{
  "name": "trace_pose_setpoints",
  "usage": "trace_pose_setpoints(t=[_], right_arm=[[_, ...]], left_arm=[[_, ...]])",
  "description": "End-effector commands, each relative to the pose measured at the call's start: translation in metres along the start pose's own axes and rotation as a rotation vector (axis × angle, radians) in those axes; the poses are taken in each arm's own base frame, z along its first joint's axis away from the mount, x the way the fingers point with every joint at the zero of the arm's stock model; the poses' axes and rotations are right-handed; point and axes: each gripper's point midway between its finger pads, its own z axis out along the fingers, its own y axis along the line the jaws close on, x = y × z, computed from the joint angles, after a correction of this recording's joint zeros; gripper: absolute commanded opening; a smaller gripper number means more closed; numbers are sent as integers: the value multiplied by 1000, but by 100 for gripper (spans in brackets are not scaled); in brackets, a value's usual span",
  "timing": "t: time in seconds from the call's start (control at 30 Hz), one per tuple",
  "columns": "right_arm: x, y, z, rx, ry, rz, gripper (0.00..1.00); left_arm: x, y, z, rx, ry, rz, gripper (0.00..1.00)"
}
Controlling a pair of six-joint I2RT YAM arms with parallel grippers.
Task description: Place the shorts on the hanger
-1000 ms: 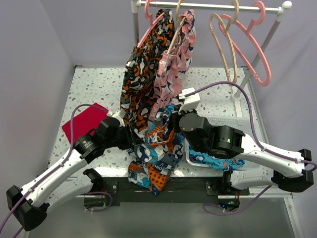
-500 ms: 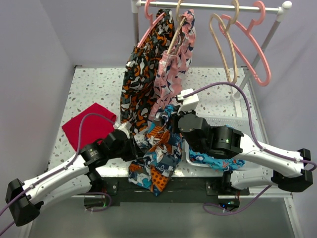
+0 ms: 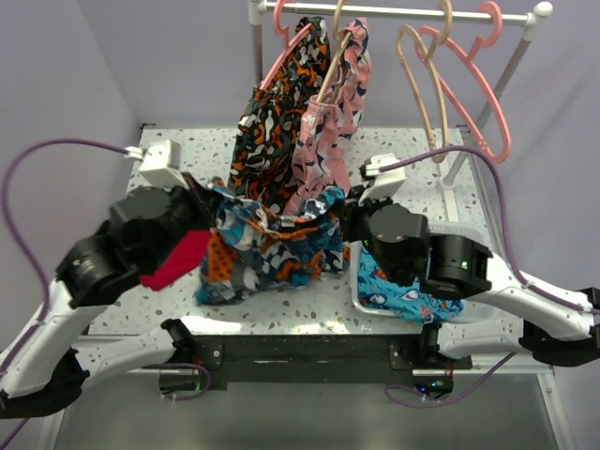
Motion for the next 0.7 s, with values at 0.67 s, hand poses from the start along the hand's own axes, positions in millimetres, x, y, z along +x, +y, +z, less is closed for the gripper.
trace_pose_setpoints(t=[0.67], right_arm=[[169,-24,49,-64,385,165,0]], left_arm=[[147,50,44,-66,256,151,0]])
